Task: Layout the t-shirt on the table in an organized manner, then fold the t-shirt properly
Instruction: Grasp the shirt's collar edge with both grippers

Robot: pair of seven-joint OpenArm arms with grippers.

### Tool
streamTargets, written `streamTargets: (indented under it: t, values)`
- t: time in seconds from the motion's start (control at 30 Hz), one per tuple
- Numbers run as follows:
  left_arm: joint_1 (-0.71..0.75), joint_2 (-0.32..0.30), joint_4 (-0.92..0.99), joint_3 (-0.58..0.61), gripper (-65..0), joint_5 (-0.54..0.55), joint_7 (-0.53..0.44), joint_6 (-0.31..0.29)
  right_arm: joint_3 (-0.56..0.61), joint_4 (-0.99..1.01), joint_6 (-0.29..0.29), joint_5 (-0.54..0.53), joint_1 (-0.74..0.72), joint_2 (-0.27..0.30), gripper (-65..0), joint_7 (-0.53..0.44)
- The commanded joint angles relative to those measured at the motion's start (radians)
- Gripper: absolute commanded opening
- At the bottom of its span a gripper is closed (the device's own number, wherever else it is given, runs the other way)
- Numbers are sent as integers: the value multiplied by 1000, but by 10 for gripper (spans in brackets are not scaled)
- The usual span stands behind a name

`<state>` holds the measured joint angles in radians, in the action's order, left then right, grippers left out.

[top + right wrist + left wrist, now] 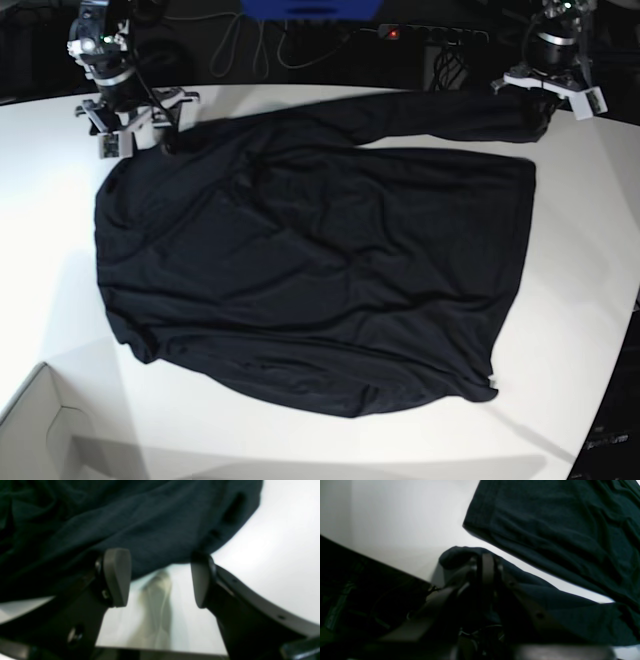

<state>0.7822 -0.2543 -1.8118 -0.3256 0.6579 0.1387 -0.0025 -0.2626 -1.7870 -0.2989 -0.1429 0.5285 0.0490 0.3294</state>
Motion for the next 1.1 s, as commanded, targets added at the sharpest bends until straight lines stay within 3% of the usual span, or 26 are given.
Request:
streamTargets:
  t: [0.0,0.27,0.67,1.07]
  values:
    - [1,-9,-13,-5,-648,0,-24,-3,-2,-17,-1,-8,14,9,-265,-22]
    - [-2,-9,-12,-10,-648,0,-24,-3,61,-14,-1,-8,52,-16,-265,-23]
    - [-2,-9,-12,-13,-648,0,-24,-3,62,11,-1,-7,41,-34,-276,-20]
    - [-4,-9,16,-13,-648,0,-24,-3,62,65,-1,-7,14,-47,-467,-20]
